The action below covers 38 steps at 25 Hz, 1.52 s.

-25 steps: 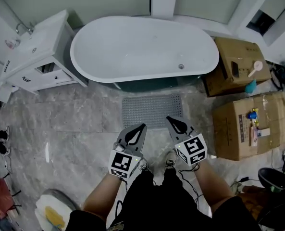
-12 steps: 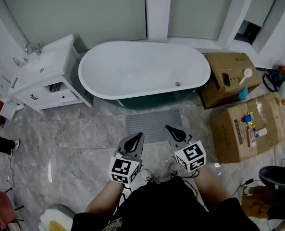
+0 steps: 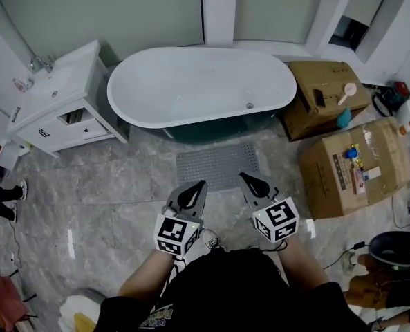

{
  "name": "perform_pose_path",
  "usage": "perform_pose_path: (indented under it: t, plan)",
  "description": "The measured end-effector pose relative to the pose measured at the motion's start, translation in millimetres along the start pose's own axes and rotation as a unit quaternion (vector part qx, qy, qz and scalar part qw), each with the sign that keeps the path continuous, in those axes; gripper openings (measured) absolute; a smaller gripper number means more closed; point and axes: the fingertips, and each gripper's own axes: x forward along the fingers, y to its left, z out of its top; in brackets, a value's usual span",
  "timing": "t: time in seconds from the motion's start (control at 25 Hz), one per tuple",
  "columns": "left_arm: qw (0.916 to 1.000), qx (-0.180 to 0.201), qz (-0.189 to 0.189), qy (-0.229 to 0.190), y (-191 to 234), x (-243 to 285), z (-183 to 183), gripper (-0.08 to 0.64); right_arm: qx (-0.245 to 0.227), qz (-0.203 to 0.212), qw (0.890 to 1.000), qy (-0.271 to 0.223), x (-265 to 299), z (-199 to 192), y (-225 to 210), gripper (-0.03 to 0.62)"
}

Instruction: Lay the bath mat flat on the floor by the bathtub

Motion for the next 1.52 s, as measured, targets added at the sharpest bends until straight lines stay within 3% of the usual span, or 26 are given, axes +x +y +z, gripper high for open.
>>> perform_pose_path:
  t: [0.36,0.8,1.04,1.28,1.52]
  plan:
    - [0.9999,0.011,0.007,0.008,-57.8,-12.1,-7.3,0.015,0.002,0.003,1.000,-0.019,-63.4,-4.0,-1.0,0.017]
    - [0.9993,0.017,0.034,0.004,-198.1,-56.5,-28.3,0.015,0.004,0.019,0.999,-0.034,-205.9,-39.9,3.0,0.017]
    - [0.9983,0.023,0.053,0.000,-254.4,-93.5,-38.9,0.015,0.009,0.035,0.999,-0.031,-260.6,-63.1,19.4,0.017]
    - [0.9963,0.007,0.086,0.004,-266.3,-143.3,-58.7,0.015,0.021,0.058,0.998,-0.016,-274.6,-86.4,55.6,0.017]
    - [0.9924,-0.005,0.123,-0.005,-241.9,-193.1,-65.4,0.015,0.020,0.076,0.997,-0.013,-264.8,-89.9,100.5,0.017]
